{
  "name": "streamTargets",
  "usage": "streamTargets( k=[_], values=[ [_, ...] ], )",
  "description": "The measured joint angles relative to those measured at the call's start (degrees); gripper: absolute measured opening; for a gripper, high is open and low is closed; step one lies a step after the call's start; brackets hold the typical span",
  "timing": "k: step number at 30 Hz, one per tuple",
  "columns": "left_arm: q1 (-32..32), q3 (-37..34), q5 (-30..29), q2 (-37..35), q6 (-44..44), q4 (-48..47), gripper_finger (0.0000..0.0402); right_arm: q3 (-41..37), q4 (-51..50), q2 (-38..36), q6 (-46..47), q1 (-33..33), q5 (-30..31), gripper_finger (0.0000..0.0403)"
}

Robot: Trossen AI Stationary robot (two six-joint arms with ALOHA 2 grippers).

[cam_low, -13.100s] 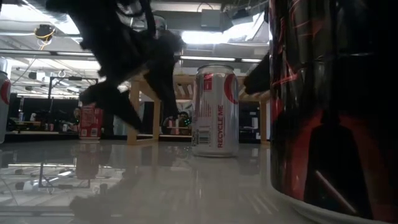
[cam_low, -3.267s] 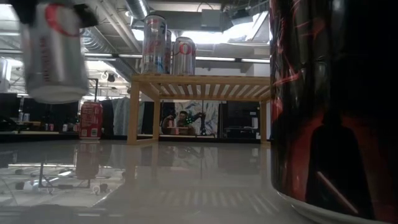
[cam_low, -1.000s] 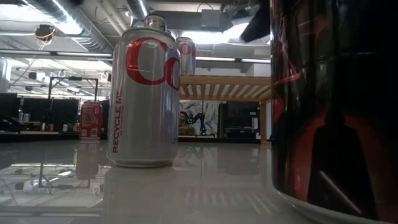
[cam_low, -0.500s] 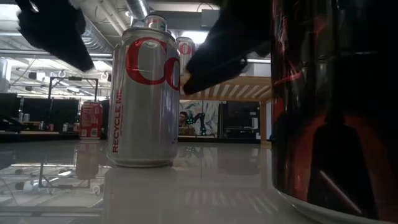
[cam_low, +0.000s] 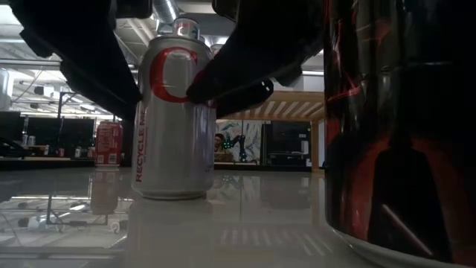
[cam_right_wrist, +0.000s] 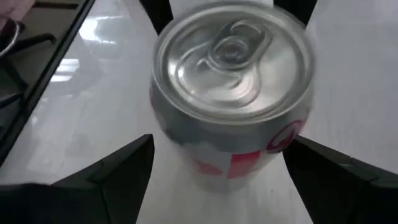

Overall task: Place canned beverage on shelf
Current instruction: Put the silver soda can on the shelf

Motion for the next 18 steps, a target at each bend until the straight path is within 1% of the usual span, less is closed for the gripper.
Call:
streamTargets(
  k=[7, 12, 18],
  values=[
    [0.57, -0.11, 0.56, 0.00, -1.44, -1.72, 0.0334, 0.00, -0.40, 0.00, 2.20, 0.70, -0.23, 0.0342],
    [0.49, -0.11, 2.35, 0.00, -2.36, -2.21, 0.0334, 0.02, -0.98, 0.00, 4.28, 0.73, -1.13, 0.0342],
    [0.46, -0.11, 4.17, 0.00, -2.97, -2.49, 0.0335, 0.02, -1.22, 0.00, 4.55, 0.77, -1.15, 0.0342]
  ],
)
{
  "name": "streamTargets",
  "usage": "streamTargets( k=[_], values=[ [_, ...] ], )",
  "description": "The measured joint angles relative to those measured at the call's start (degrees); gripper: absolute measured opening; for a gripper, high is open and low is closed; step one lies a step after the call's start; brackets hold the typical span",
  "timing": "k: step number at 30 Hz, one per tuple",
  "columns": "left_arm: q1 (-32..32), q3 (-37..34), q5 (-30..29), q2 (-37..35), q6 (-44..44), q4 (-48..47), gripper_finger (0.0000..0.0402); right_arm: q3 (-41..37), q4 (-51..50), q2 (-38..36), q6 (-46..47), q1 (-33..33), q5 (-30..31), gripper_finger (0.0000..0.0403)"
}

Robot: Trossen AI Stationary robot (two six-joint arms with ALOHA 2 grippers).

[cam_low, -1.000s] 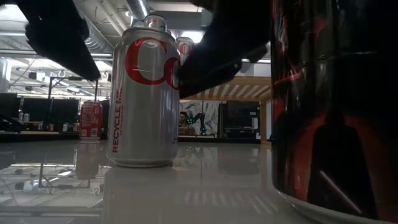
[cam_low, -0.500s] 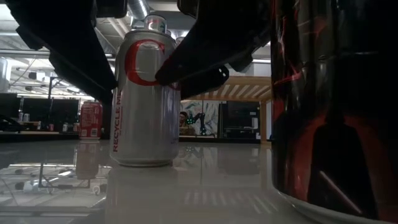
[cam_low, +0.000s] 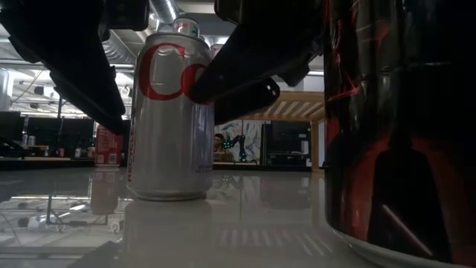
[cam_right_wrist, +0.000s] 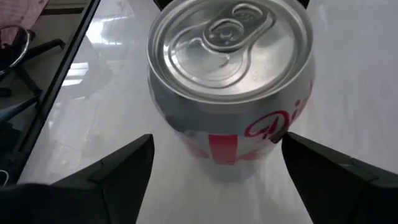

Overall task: Place canned beverage on shelf
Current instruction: Put the silver soda can on the shelf

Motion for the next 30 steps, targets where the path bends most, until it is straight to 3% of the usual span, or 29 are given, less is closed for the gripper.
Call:
streamTargets(
  k=[10, 22, 28, 30],
  values=[
    [-0.39, 0.00, -1.51, 0.00, -1.17, 1.42, 0.0334, 0.07, 3.00, 0.96, -3.79, -0.15, 2.72, 0.0342],
    [-0.39, 0.00, -1.62, 0.02, 0.50, 2.52, 0.0334, 0.01, 12.85, 5.57, -7.56, -0.48, 0.21, 0.0339],
    [-0.38, 0.00, -0.49, -0.19, 0.51, 1.46, 0.0334, 0.00, 12.86, 5.62, -6.54, -0.37, 2.35, 0.0269],
    [-0.33, 0.00, 1.14, -1.18, 0.49, 0.41, 0.0334, 0.21, 12.72, 5.62, -5.59, -0.39, 3.25, 0.0263]
  ],
)
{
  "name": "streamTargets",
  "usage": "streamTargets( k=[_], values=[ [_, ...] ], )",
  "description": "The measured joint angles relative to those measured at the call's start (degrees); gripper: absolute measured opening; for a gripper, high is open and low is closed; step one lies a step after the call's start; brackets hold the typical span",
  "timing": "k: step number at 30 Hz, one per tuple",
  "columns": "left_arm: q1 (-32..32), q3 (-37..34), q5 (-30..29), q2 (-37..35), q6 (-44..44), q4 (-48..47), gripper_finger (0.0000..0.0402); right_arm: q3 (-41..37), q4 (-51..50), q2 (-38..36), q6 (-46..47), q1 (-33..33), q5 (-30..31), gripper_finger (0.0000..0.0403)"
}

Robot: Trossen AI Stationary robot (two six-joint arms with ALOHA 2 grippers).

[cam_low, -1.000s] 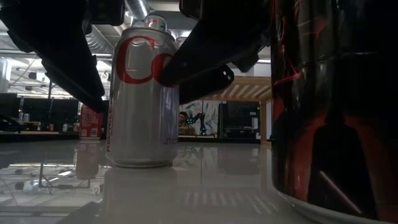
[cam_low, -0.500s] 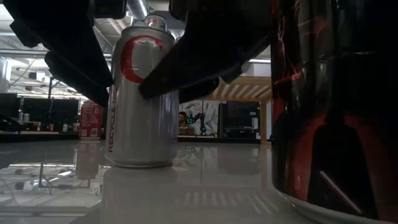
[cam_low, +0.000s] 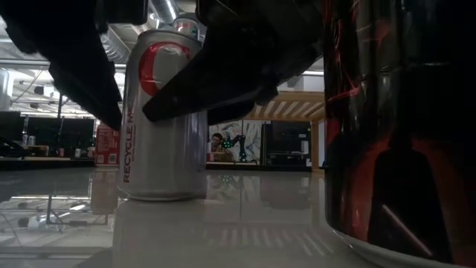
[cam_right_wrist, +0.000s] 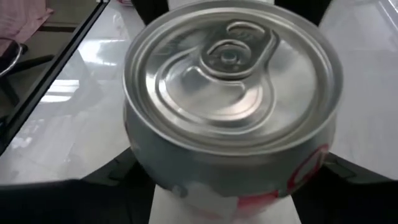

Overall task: Place canned beverage on shelf
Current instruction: Put the silver soda can on the shelf

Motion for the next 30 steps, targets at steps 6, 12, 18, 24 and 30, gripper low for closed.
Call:
streamTargets(
  k=[6, 12, 18, 24, 30],
  values=[
    [-1.81, 0.00, 2.83, -9.07, 0.05, -5.82, 0.0334, 5.90, -8.74, -1.42, 0.65, 0.02, 3.27, 0.0263],
    [-4.37, 0.00, 1.64, -22.42, 0.22, -13.02, 0.0334, 17.01, -23.00, -5.96, 0.45, -0.65, 12.34, 0.0263],
    [-5.29, 0.00, 0.59, -32.15, 4.27, -17.18, 0.0334, 31.32, -40.83, -6.84, 2.81, -5.22, 18.95, 0.0263],
    [-5.31, 0.00, 0.41, -37.37, 12.48, -19.51, 0.0334, 40.82, -54.72, -6.99, 8.66, -13.00, 21.56, 0.0263],
    [-5.31, 0.00, 0.41, -39.62, 17.00, -21.32, 0.0334, 41.98, -59.41, -6.93, 14.29, -20.73, 21.30, 0.0263]
  ],
)
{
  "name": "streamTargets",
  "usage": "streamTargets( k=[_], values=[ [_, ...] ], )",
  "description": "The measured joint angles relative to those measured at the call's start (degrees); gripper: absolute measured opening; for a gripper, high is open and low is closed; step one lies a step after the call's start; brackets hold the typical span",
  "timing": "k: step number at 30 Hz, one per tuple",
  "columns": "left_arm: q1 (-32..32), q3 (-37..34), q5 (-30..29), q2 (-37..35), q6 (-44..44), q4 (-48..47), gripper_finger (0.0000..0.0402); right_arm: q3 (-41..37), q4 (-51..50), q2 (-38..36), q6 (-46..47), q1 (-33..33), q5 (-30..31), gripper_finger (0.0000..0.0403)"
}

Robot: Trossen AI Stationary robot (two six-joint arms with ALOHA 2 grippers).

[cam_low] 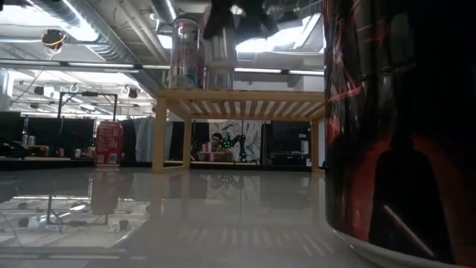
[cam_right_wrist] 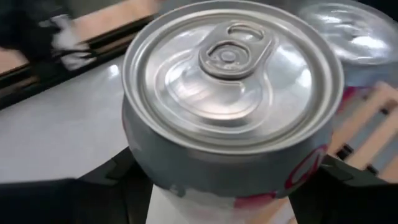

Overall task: Place canned beverage on shelf
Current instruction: Put the silver soda can on the shelf

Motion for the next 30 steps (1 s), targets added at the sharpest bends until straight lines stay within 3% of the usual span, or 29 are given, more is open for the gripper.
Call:
streamTargets(
  k=[4, 19, 30],
  values=[
    [0.02, 0.00, -0.01, -0.38, 1.02, -1.07, 0.0334, -1.02, 3.40, 0.44, 0.97, -2.63, -0.09, 0.0263],
    [0.04, 0.02, -0.63, -0.33, 1.04, -1.34, 0.0334, -8.86, 13.07, 0.61, 4.56, -3.10, 1.62, 0.0263],
    [0.04, 0.00, -0.63, -0.33, 0.94, -1.14, 0.0334, -8.90, 13.49, 0.97, 2.70, -3.42, 2.67, 0.0272]
  ],
)
